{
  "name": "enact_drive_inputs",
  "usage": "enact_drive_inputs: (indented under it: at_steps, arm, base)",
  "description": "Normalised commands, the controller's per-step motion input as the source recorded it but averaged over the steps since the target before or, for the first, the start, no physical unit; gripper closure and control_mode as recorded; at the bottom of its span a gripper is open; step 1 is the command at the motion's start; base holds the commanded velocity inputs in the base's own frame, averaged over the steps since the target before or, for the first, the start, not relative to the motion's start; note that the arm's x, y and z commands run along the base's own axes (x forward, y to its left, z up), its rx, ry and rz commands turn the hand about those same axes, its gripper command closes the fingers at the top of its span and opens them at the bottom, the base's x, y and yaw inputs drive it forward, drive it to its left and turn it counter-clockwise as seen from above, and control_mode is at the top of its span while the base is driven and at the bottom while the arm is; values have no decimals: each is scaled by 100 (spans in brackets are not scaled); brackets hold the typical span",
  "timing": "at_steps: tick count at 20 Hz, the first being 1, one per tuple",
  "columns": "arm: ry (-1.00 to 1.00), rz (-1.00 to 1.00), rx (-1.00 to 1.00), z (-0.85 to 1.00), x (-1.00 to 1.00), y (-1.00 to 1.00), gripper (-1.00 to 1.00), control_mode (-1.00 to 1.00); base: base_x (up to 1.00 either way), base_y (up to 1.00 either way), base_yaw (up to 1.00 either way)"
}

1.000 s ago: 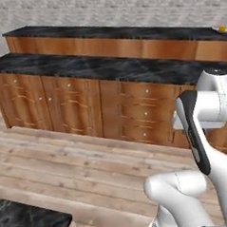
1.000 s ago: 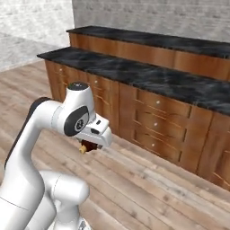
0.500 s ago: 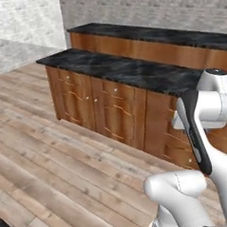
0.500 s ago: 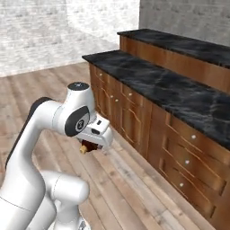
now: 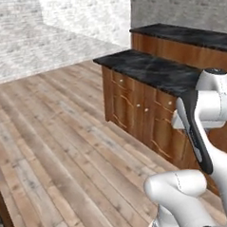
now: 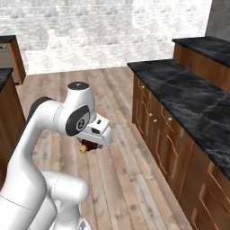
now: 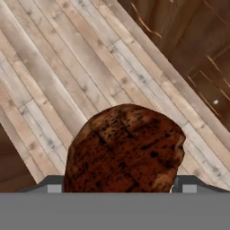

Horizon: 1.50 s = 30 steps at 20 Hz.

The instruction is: Take the cheese, steak, and garlic from the fridge and place them on the plate on the dining counter to create an appetizer plate.

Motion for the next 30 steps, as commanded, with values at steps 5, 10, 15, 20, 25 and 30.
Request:
enact_drive_inputs:
  at_steps: [5, 10, 15, 20, 25, 30]
  arm:
    - [0, 0, 0, 0, 0, 0, 100, 100]
    - [0, 0, 0, 0, 0, 0, 100, 100]
    - [0, 0, 0, 0, 0, 0, 100, 100]
    - [0, 0, 0, 0, 0, 0, 100, 100]
    - [0, 0, 0, 0, 0, 0, 100, 100]
    - [0, 0, 0, 0, 0, 0, 100, 100]
  base:
    - [100, 0, 34]
    - [100, 0, 14]
    - [100, 0, 0]
    - [100, 7, -11]
    - [100, 28, -25]
    - [100, 44, -31]
